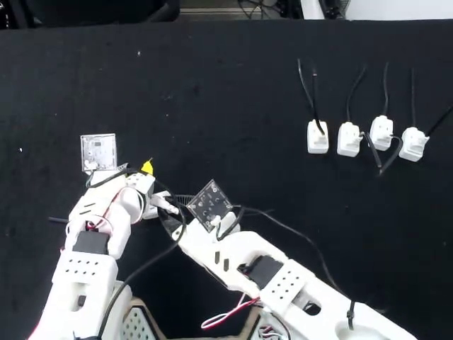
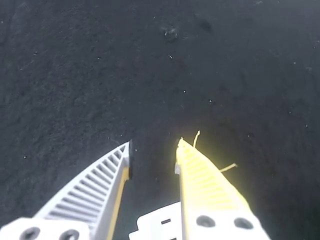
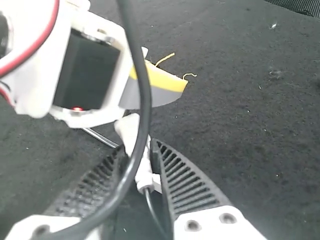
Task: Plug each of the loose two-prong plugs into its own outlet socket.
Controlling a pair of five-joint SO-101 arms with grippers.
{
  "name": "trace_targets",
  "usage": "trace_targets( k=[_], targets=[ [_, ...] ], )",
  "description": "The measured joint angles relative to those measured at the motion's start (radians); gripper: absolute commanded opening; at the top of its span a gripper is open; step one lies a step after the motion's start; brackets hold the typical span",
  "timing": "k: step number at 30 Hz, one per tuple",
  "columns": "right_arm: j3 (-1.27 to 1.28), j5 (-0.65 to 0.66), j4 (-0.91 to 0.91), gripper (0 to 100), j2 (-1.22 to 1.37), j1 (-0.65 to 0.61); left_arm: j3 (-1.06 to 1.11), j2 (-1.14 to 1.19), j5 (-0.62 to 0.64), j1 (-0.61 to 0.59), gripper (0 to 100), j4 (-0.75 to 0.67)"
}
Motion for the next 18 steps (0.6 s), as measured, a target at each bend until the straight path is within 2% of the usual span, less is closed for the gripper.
trace_targets(
  k=[6,13,18],
  targets=[
    [0.008,0.000,0.009,1.2,-0.018,0.000,0.000,0.000,-0.003,0.008,16,0.002],
    [0.011,0.000,0.190,1.3,-0.201,0.000,0.000,0.000,-0.009,0.021,16,0.002],
    [0.054,0.000,0.203,1.2,-0.302,-0.002,0.000,0.000,-0.009,0.023,16,0.002]
  ],
)
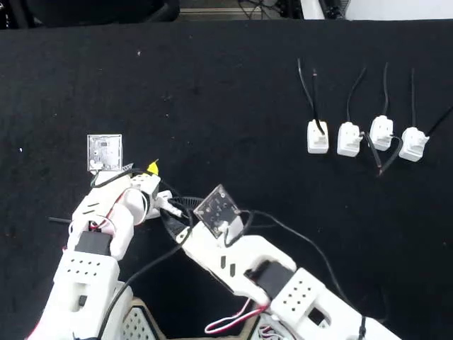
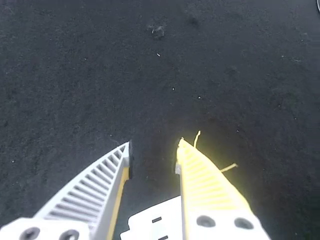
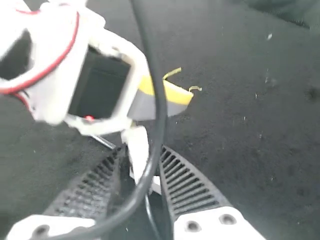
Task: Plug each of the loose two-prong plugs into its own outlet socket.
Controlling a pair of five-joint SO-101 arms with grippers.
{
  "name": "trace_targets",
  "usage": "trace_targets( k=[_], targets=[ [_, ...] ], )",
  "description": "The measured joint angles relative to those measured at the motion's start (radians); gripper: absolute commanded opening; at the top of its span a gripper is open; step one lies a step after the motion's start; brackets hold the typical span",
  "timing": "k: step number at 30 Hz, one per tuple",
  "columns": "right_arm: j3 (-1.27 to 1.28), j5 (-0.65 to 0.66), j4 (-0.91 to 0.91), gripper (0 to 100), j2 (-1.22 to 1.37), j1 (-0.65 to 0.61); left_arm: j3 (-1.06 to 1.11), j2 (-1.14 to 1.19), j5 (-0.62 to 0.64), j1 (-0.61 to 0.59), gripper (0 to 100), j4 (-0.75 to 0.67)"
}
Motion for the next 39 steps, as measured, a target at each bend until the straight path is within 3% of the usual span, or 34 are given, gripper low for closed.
trace_targets(
  k=[9,13,18,21,26,34,39],
  targets=[
    [-0.003,-0.002,-0.005,1.5,-0.057,0.006,0.032,0.017,-0.005,0.014,16,0.015],
    [-0.003,-0.002,0.075,1.5,-0.058,0.054,0.032,0.015,-0.005,0.012,16,0.014],
    [-0.032,0.029,0.261,1.5,-0.058,0.115,0.029,0.014,-0.002,-0.104,16,0.014],
    [-0.080,0.080,0.391,2.9,-0.058,0.115,0.025,0.014,0.077,-0.203,16,0.014],
    [-0.146,0.230,0.585,19.0,-0.058,0.104,0.020,0.014,0.161,-0.339,16,0.014],
    [-0.155,0.301,0.624,17.8,-0.048,0.068,-0.005,0.014,0.176,-0.465,16,0.014],
    [-0.227,0.370,0.624,18.8,0.147,0.003,-0.012,0.014,0.235,-0.517,16,0.014]
  ],
)
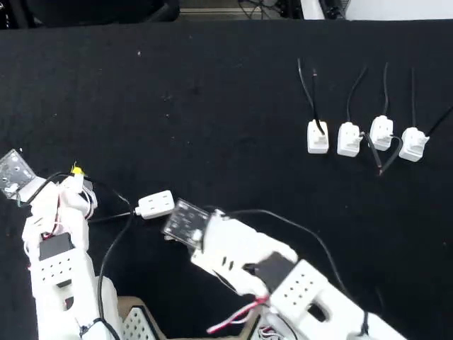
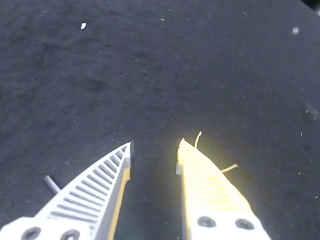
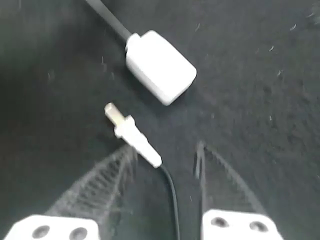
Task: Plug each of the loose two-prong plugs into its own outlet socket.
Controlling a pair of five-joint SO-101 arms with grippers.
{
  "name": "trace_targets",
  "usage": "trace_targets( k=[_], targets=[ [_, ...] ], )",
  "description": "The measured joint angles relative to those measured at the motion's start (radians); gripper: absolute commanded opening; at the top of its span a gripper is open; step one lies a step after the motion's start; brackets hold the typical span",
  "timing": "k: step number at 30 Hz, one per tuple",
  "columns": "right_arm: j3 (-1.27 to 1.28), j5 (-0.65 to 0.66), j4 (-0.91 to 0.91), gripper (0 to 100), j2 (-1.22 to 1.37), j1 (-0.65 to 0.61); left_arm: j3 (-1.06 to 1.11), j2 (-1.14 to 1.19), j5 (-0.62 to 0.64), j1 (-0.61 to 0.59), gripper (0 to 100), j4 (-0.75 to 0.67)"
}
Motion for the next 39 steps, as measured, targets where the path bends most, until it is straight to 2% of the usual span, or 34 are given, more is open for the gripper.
trace_targets(
  k=[3,8,15,23,25,26,28,29,36,39],
  targets=[
    [-0.078,0.006,-0.006,18.8,0.167,-0.008,-0.009,0.000,0.008,-0.003,16,0.000],
    [-0.112,0.006,-0.115,18.7,0.359,-0.011,-0.009,0.000,0.014,-0.003,16,0.000],
    [-0.186,0.130,-0.141,18.7,0.546,-0.011,-0.009,0.000,0.014,-0.003,16,0.000],
    [-0.327,0.183,-0.141,18.8,0.796,-0.011,-0.009,0.000,0.014,-0.003,16,0.000],
    [-0.359,0.183,-0.141,16.7,0.847,-0.011,-0.009,0.000,0.014,-0.003,16,0.000],
    [-0.374,0.183,-0.141,12.4,0.867,-0.011,-0.009,0.000,0.014,-0.003,16,0.000],
    [-0.390,0.184,-0.141,0.1,0.887,-0.012,-0.009,0.000,0.014,-0.003,16,0.000],
    [-0.391,0.184,-0.141,2.8,0.887,-0.012,-0.009,0.000,0.014,-0.003,16,0.000],
    [-0.393,0.184,-0.101,1.1,0.807,-0.006,-0.009,0.000,0.014,-0.003,16,0.000],
    [-0.385,0.124,-0.077,1.1,0.687,0.035,-0.009,0.000,0.014,-0.003,16,0.000]
  ],
)
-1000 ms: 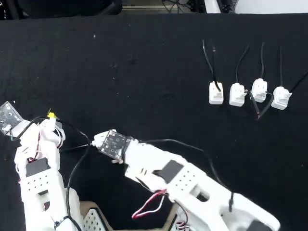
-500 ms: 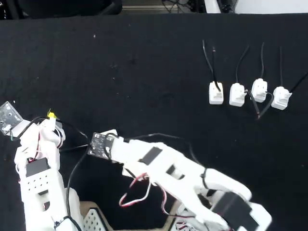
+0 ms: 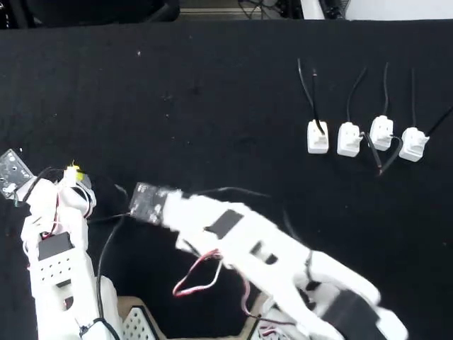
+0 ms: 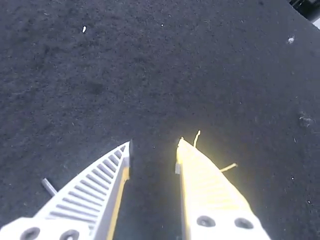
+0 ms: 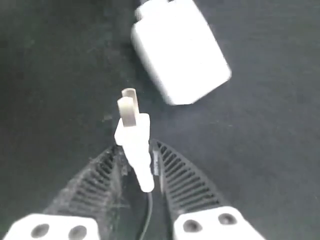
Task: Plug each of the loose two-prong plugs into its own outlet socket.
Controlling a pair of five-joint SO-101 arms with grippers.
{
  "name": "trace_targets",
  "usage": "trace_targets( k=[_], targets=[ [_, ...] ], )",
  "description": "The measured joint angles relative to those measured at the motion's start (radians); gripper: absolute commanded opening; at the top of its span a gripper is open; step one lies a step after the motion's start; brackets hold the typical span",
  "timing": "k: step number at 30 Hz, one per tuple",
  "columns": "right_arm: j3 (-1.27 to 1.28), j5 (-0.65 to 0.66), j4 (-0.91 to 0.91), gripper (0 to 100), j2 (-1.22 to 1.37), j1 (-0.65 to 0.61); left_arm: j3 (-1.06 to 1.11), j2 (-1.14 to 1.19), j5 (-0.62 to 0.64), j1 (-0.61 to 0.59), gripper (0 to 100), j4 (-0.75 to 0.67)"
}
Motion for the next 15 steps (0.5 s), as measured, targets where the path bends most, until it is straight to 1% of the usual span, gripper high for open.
trace_targets(
  k=[2,5,7,10,12,15],
  targets=[
    [0.034,-0.069,-0.017,1.1,-0.084,0.034,0.000,0.000,0.000,0.000,16,0.000],
    [0.115,-0.161,-0.112,1.1,-0.163,0.048,0.000,0.000,0.000,0.052,16,0.017],
    [0.163,-0.199,-0.193,1.1,-0.170,0.051,0.000,0.000,-0.012,0.109,16,0.038],
    [0.186,-0.244,-0.307,1.1,-0.158,0.051,0.000,0.000,-0.077,0.218,16,0.046],
    [0.186,-0.285,-0.362,1.1,-0.127,0.051,0.000,0.000,-0.103,0.287,16,0.046],
    [0.186,-0.331,-0.419,1.1,-0.080,0.043,0.000,0.000,-0.115,0.359,16,0.046]
  ],
)
